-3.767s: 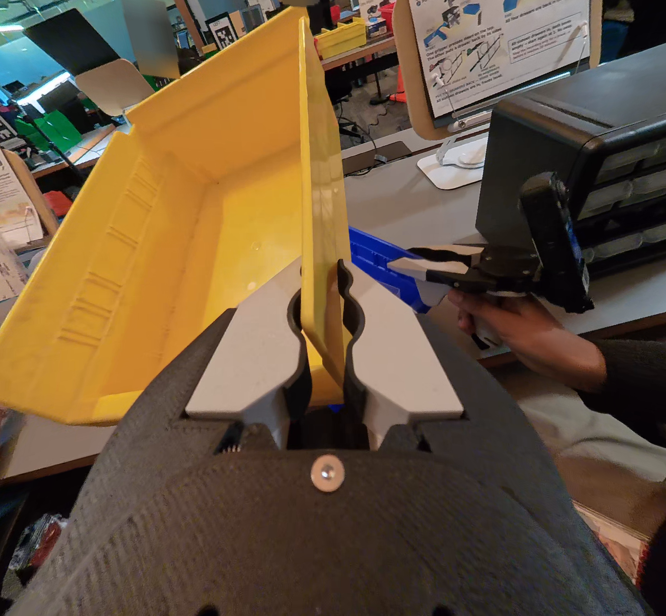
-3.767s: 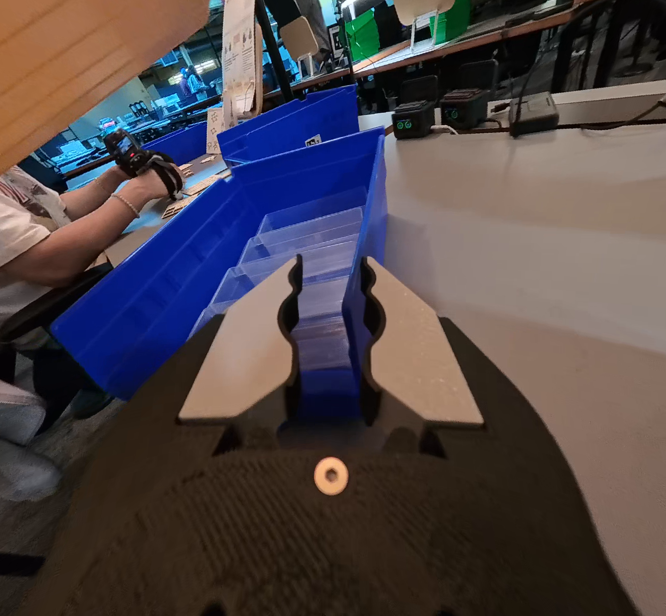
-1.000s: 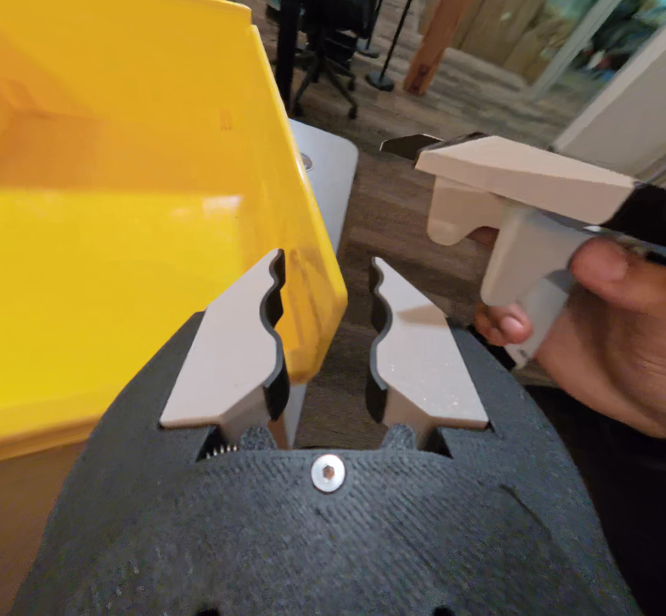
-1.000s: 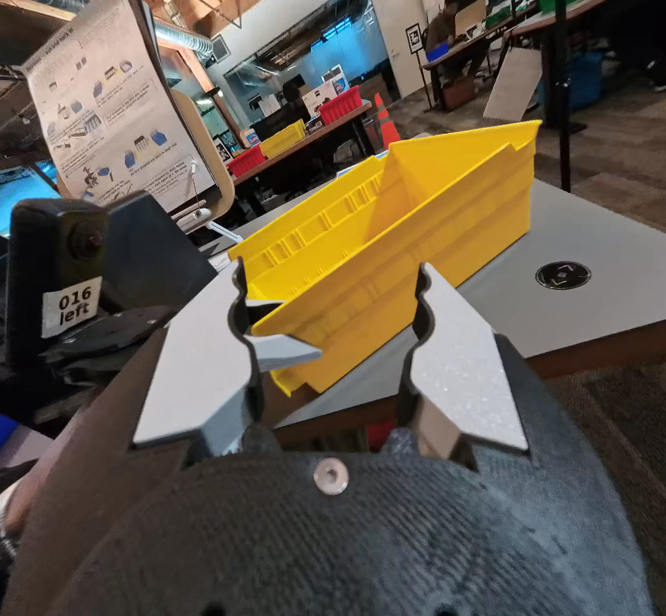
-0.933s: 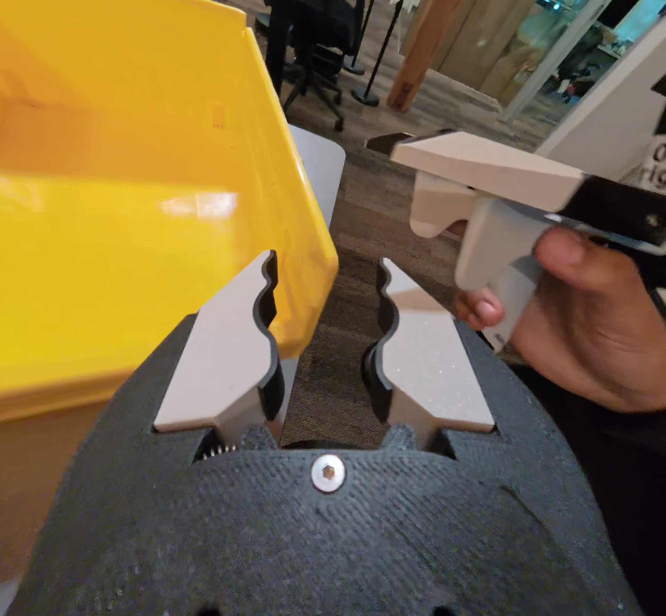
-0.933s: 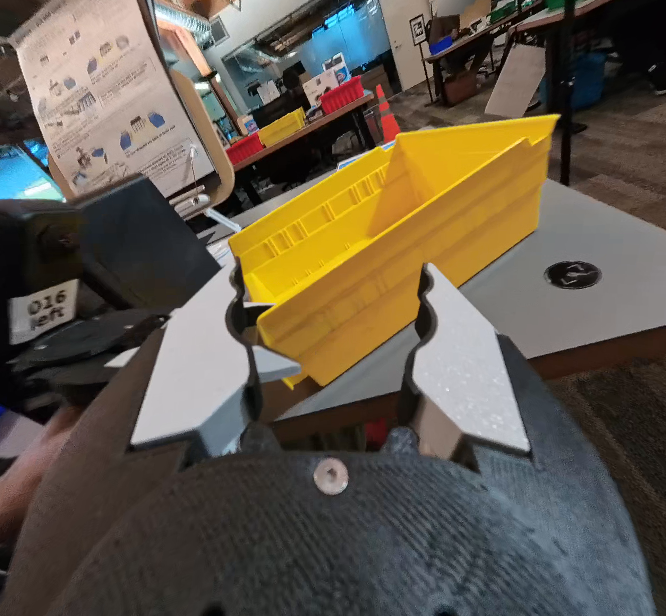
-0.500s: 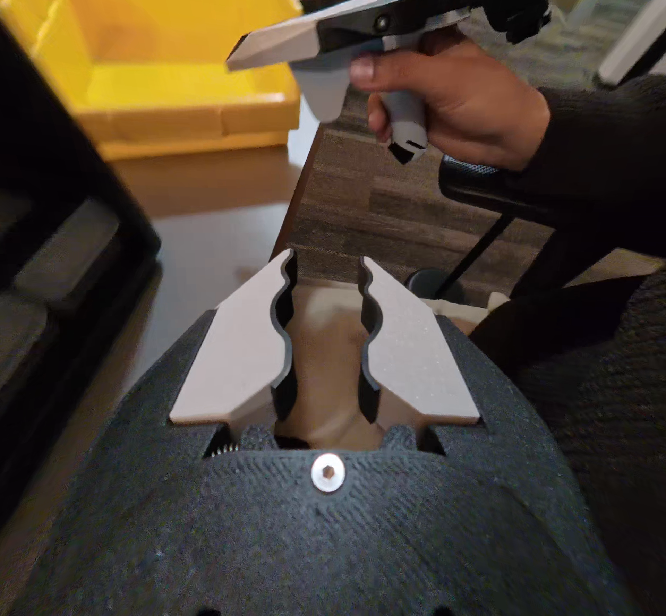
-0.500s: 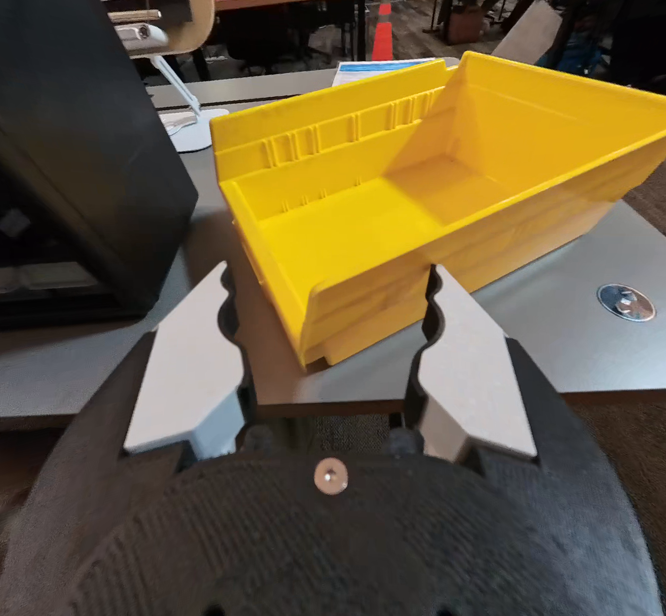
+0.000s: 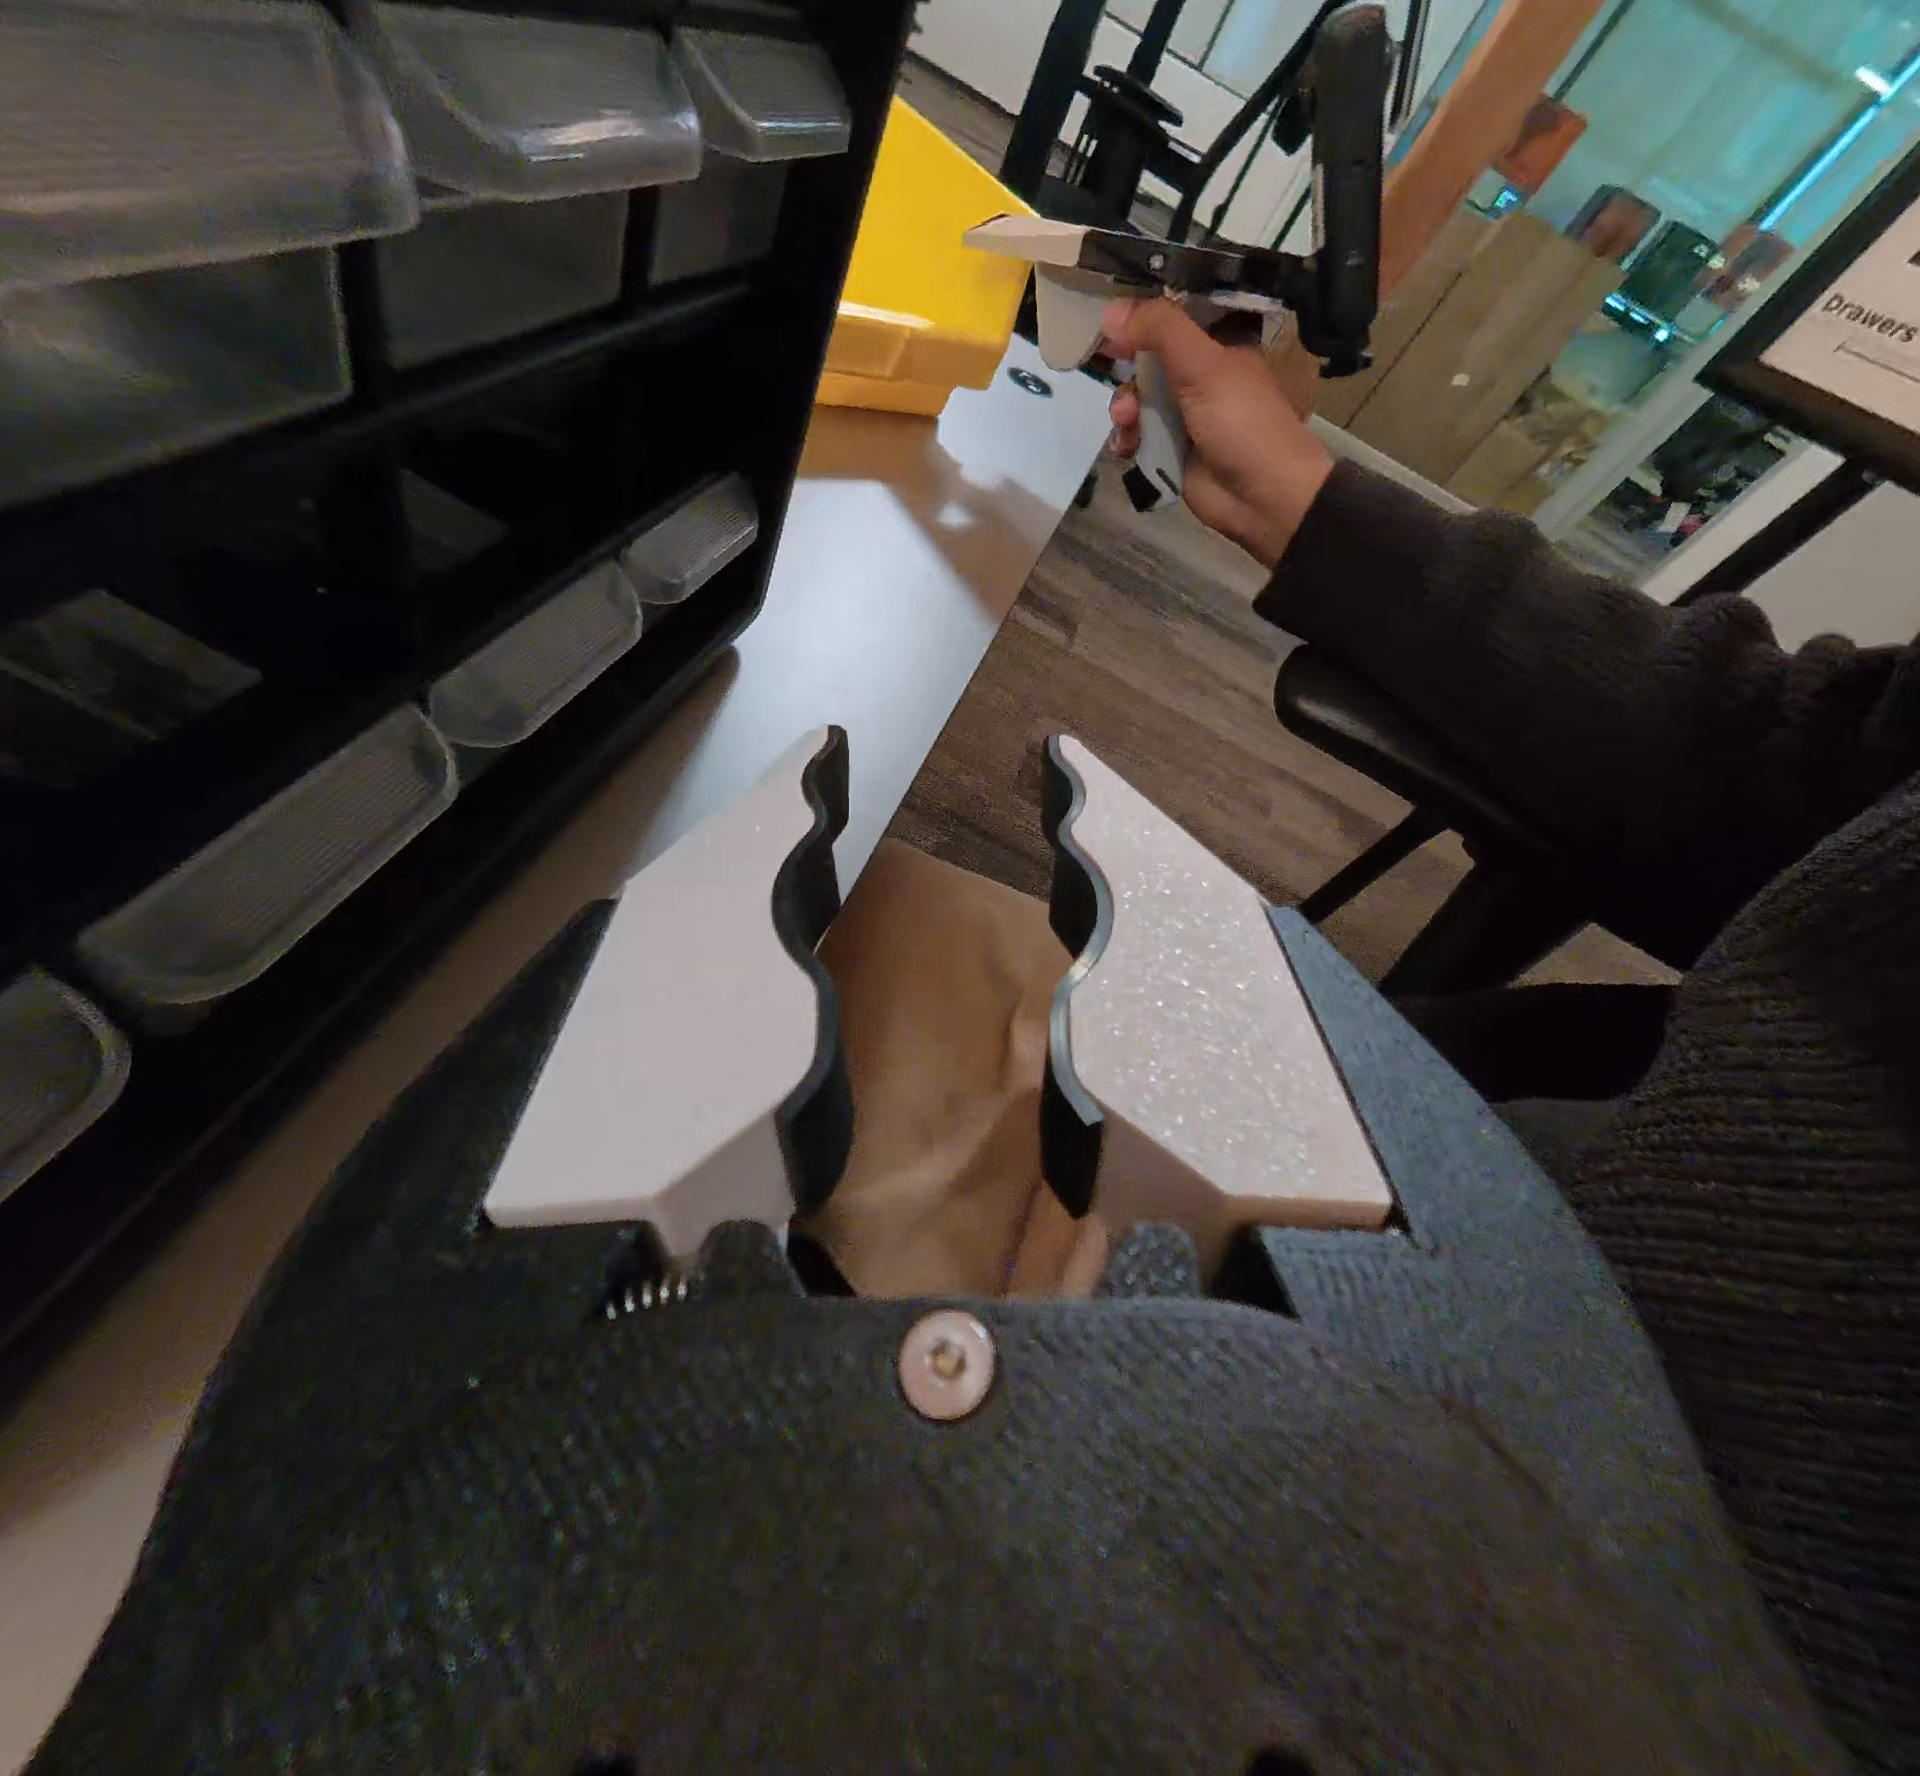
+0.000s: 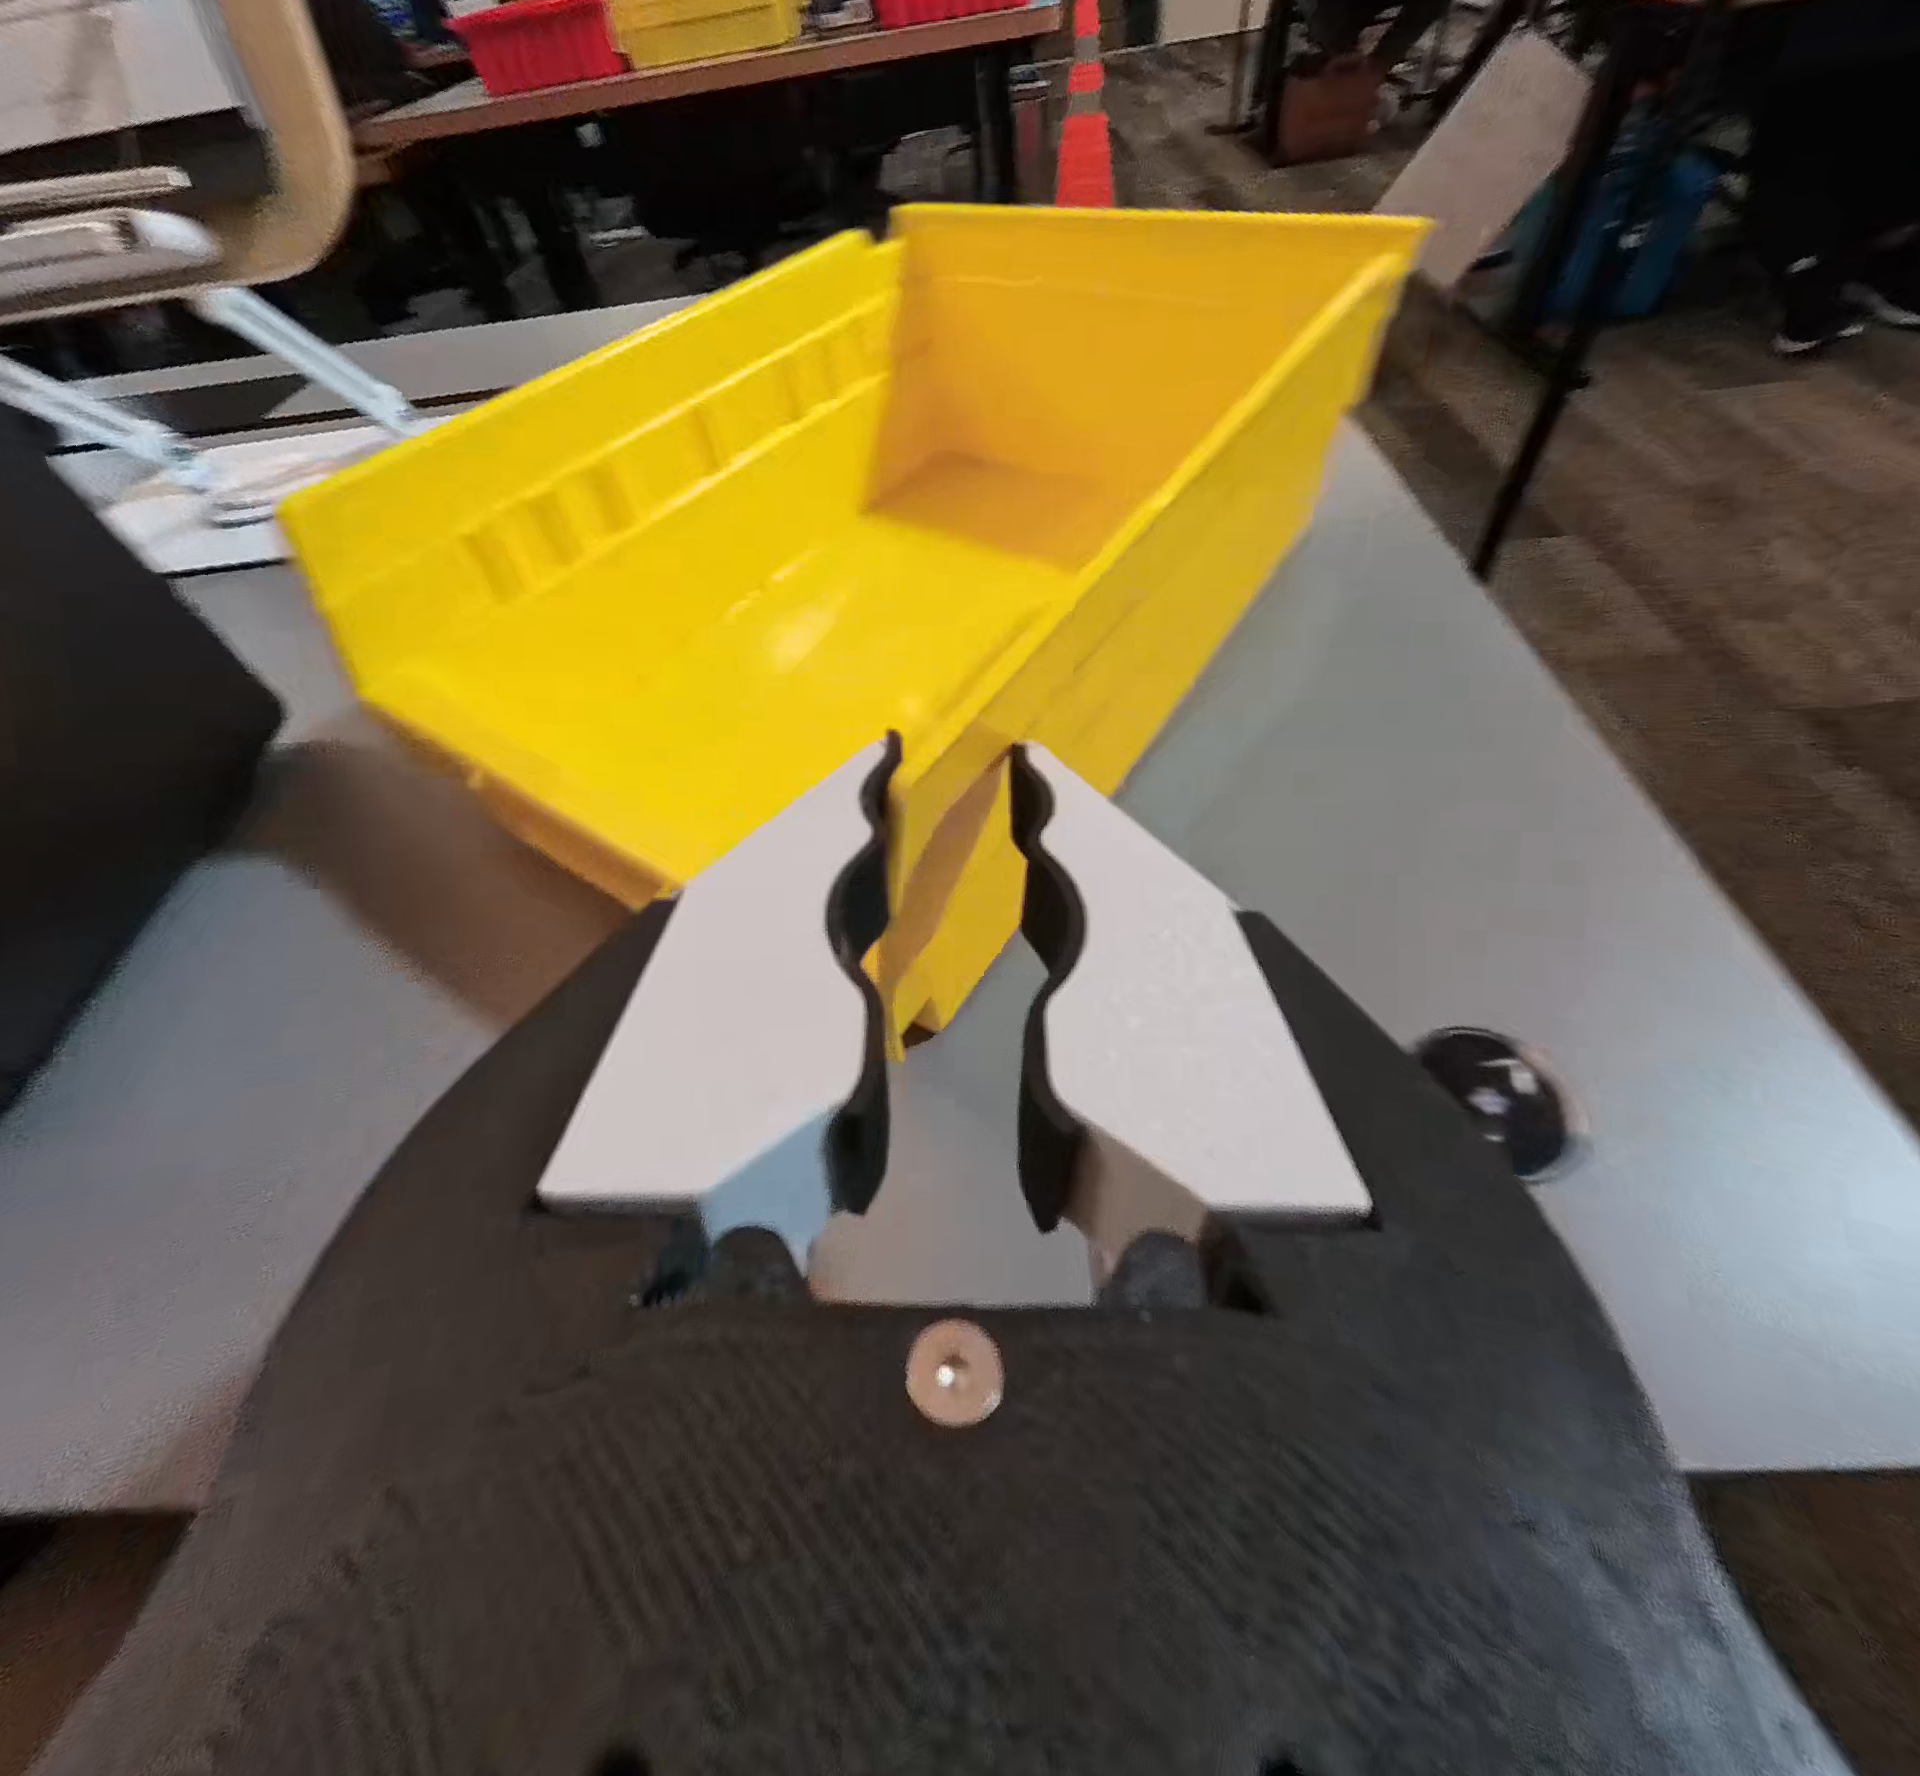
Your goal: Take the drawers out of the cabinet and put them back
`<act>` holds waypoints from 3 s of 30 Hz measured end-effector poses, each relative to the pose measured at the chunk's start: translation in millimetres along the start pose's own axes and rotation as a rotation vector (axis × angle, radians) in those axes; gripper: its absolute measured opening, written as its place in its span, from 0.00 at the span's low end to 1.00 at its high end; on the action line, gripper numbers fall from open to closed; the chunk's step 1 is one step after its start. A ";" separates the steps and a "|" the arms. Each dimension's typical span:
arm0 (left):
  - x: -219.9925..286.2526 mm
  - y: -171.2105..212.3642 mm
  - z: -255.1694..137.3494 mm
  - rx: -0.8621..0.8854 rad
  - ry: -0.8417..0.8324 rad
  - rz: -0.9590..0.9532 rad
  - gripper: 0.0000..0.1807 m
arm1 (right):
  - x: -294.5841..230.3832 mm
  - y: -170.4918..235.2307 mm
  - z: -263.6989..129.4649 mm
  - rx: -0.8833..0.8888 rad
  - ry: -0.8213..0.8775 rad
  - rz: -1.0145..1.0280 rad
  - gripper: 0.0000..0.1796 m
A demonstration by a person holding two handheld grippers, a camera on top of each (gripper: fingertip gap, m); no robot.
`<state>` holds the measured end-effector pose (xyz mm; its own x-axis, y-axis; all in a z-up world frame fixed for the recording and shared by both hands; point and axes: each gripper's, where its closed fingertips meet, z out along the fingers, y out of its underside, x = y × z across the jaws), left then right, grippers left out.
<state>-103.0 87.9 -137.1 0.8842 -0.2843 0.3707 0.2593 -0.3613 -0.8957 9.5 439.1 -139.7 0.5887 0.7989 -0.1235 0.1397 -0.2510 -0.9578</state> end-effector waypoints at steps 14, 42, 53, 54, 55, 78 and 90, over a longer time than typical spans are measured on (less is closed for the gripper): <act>-11.4 8.0 6.2 -0.044 -0.049 0.052 0.16 | 88.6 -12.5 -1.9 0.137 0.097 0.038 0.00; -3.9 13.5 9.7 -0.060 0.000 0.014 0.23 | 101.3 9.7 -0.3 0.074 0.194 0.032 0.01; -4.1 13.6 9.9 -0.059 -0.007 0.024 0.23 | 95.7 11.8 0.2 0.087 0.153 0.067 0.13; -4.1 13.8 9.9 -0.059 -0.007 0.024 0.23 | 96.4 12.6 0.7 0.086 0.160 0.067 0.17; -4.1 13.9 10.0 -0.060 -0.007 0.024 0.23 | 96.9 12.5 0.8 0.086 0.167 0.062 0.15; -5.0 18.4 12.1 -0.081 -0.026 0.031 0.23 | 86.2 14.6 -0.4 0.055 0.028 0.183 0.03; -5.3 24.0 13.9 -0.115 -0.040 0.057 0.24 | 64.4 13.3 4.2 0.048 -0.117 0.228 0.03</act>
<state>-96.0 93.1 -164.0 0.9115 -0.2730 0.3077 0.1636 -0.4457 -0.8801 45.9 489.5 -161.4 0.5042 0.7829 -0.3643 -0.0256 -0.4082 -0.9125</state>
